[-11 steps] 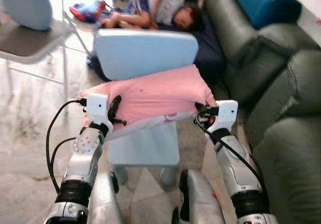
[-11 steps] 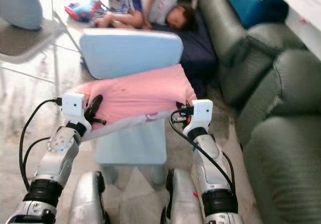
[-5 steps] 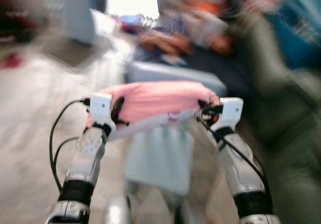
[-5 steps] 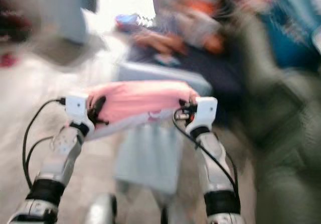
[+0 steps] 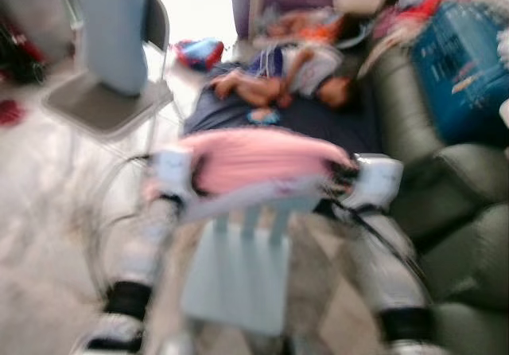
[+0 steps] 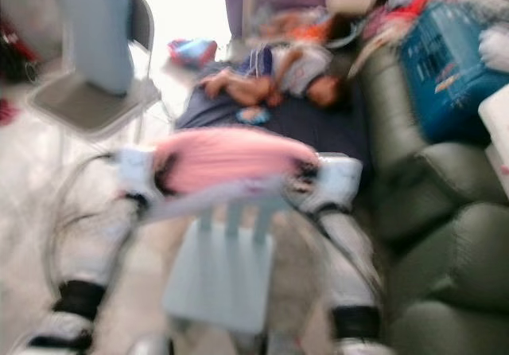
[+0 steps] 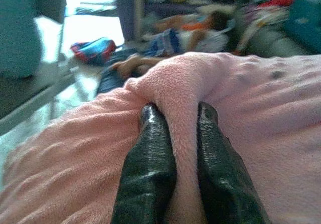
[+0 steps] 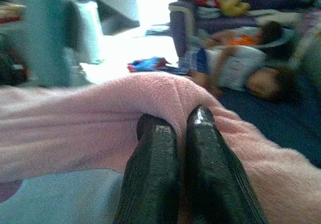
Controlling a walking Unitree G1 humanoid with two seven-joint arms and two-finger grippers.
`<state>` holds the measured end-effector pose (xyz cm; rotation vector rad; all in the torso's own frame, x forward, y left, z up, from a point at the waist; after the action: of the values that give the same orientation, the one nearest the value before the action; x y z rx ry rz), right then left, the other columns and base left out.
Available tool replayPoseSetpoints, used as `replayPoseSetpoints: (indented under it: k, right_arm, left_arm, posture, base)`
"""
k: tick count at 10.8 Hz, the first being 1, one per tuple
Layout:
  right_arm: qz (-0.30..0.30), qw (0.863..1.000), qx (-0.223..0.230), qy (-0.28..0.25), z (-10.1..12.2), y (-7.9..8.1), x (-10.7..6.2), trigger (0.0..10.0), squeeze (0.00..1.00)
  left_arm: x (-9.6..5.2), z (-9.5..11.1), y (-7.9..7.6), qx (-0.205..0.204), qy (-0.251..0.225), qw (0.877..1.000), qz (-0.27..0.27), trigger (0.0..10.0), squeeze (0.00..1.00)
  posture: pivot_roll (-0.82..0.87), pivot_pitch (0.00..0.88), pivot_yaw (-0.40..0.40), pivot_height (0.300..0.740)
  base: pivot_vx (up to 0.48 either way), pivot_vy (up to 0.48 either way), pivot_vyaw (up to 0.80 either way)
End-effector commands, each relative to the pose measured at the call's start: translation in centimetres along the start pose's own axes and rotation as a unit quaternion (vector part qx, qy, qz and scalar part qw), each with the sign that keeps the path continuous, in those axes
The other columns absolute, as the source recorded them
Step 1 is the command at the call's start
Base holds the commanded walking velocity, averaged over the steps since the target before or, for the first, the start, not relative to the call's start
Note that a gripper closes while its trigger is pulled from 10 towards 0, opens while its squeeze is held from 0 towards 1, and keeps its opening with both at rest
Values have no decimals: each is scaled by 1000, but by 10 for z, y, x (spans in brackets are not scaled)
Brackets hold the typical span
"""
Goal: Move the pillow to the sofa
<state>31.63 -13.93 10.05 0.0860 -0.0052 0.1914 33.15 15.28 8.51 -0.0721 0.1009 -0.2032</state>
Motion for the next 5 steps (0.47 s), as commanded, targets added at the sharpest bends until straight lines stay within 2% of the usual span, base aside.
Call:
replayPoseSetpoints:
  k: [1,4,5]
  right_arm:
    - [-33,999,-3,-8,5,-17,-4,10000,0]
    - [-39,999,9,14,-2,-17,-8,10000,0]
    - [-39,999,11,19,-5,-16,-9,10000,0]
  left_arm:
    - [-7,-4,15,-6,7,999,34,10000,0]
    - [-11,-7,13,-19,14,999,22,10000,0]
    - [-13,-9,12,-20,18,999,18,10000,0]
  posture:
    - [-47,0,-54,740]
    - [-45,0,-52,740]
    - [-45,0,-51,740]
  base:
    - [0,0,0]
    - [0,0,0]
    - [0,0,-800]
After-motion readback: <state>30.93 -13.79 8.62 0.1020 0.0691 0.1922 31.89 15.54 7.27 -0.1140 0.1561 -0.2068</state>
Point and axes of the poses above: a point about 5 cm out from each wrist's last joint towards the gripper, its own x axis pointing out of the wrist towards the gripper, its own z axis along the axis of the wrist's last joint, y = z × x, the point moved 2 cm from there along x, pointing out of the wrist towards the gripper, and after that the axes turned 5 degrees about -x, right-handed, at the moved point
